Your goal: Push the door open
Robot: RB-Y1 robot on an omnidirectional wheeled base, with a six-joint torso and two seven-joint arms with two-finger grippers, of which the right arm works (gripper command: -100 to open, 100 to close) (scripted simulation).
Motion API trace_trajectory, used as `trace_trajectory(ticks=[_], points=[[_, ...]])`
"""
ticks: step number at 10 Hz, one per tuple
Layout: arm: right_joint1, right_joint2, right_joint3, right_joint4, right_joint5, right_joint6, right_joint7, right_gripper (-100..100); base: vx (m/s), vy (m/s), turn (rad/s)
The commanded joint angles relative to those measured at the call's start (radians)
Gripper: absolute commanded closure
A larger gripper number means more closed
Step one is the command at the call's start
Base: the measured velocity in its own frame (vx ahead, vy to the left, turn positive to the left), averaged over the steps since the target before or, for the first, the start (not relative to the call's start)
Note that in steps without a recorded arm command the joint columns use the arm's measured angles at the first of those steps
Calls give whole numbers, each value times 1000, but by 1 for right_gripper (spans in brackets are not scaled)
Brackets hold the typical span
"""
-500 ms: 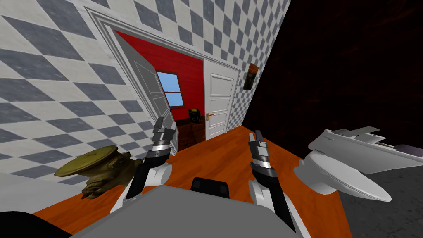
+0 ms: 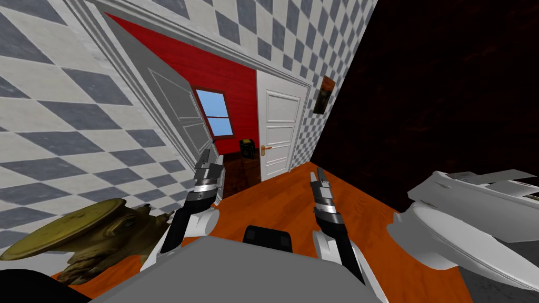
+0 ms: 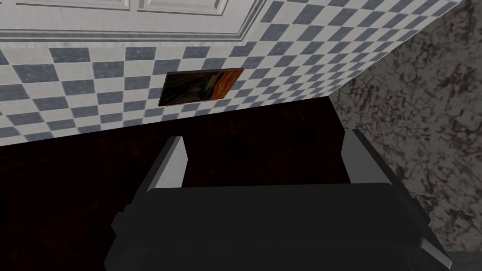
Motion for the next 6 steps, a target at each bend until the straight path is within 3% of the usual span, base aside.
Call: trace_trajectory(ticks=[1, 6], points=[[-4, -8, 21, 32, 20, 1, -23, -100, 238, 20, 21], [-3, -23, 89, 107, 78, 9, -77, -100, 211, 3, 18]])
